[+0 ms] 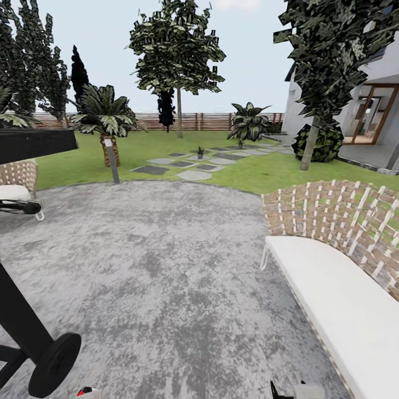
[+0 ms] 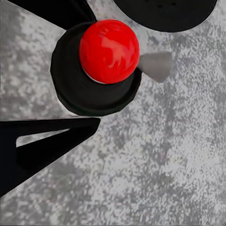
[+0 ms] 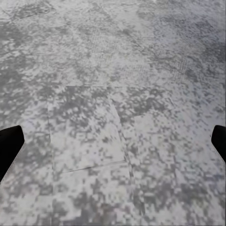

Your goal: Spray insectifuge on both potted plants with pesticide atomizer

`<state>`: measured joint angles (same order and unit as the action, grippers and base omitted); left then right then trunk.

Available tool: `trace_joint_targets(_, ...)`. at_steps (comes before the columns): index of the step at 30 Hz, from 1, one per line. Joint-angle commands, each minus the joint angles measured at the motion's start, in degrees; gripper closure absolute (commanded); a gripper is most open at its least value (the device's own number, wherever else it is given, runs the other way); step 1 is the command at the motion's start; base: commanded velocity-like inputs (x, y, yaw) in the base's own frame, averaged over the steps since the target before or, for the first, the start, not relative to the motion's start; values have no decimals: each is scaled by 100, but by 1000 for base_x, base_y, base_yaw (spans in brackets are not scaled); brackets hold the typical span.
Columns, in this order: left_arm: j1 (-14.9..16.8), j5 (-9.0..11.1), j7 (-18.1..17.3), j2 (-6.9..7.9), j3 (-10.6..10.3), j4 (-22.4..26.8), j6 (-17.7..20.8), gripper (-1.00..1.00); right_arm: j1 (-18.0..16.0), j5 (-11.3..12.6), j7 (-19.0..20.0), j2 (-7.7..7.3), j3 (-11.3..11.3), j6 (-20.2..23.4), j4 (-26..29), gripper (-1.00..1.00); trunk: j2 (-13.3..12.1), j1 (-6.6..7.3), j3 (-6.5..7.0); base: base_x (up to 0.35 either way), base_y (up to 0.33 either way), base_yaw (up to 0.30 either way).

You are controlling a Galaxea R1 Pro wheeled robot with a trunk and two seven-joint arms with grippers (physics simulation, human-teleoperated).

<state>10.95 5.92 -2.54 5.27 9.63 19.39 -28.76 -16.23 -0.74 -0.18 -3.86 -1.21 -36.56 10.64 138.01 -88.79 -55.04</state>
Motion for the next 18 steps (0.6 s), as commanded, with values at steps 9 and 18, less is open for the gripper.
trace_joint_targets(9, 3, 59, -29, 1, -5, -5, -17, 100, -3, -13, 9, -4, -10, -18, -2, -100, 2, -2, -5, 340, 0, 0)
trace_joint_targets(18, 3, 59, -28, 1, -5, -1, -16, 100, -3, -13, 9, -5, -10, -18, -4, -100, 2, -2, -5, 340, 0, 0)
